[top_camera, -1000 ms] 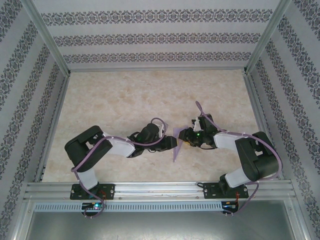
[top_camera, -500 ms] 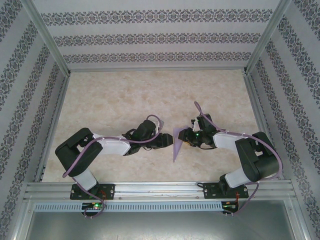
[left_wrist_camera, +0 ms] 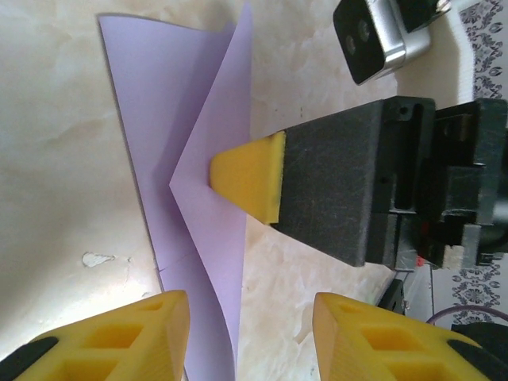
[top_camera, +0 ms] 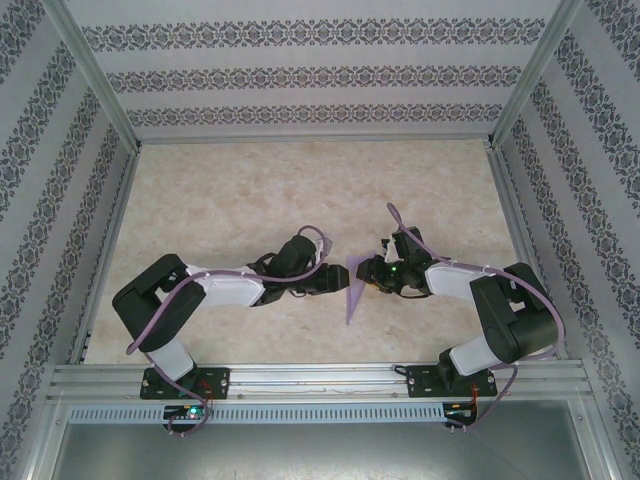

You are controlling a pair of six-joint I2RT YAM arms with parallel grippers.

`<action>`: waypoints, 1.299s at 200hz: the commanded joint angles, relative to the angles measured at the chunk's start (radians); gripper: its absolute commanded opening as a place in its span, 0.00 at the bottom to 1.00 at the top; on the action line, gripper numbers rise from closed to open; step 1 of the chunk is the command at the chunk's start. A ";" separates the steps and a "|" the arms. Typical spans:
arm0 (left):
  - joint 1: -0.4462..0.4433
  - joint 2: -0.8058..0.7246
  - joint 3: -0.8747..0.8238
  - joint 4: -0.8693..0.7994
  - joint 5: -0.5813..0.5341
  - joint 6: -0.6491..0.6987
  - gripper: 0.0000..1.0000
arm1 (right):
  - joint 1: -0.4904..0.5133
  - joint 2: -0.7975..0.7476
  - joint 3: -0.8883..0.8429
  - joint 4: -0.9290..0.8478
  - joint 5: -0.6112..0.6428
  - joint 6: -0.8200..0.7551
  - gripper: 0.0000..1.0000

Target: Fold a paper plane with a square sheet of paper (fold left side to right side)

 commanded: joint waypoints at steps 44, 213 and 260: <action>0.007 0.123 0.063 0.048 0.051 -0.006 0.44 | 0.035 0.085 -0.025 -0.016 0.110 -0.025 0.39; -0.009 0.213 0.074 0.149 0.076 -0.060 0.23 | 0.035 0.085 -0.021 -0.030 0.111 -0.030 0.39; -0.009 0.224 0.077 0.151 0.065 -0.065 0.21 | 0.036 0.091 -0.014 -0.032 0.111 -0.032 0.39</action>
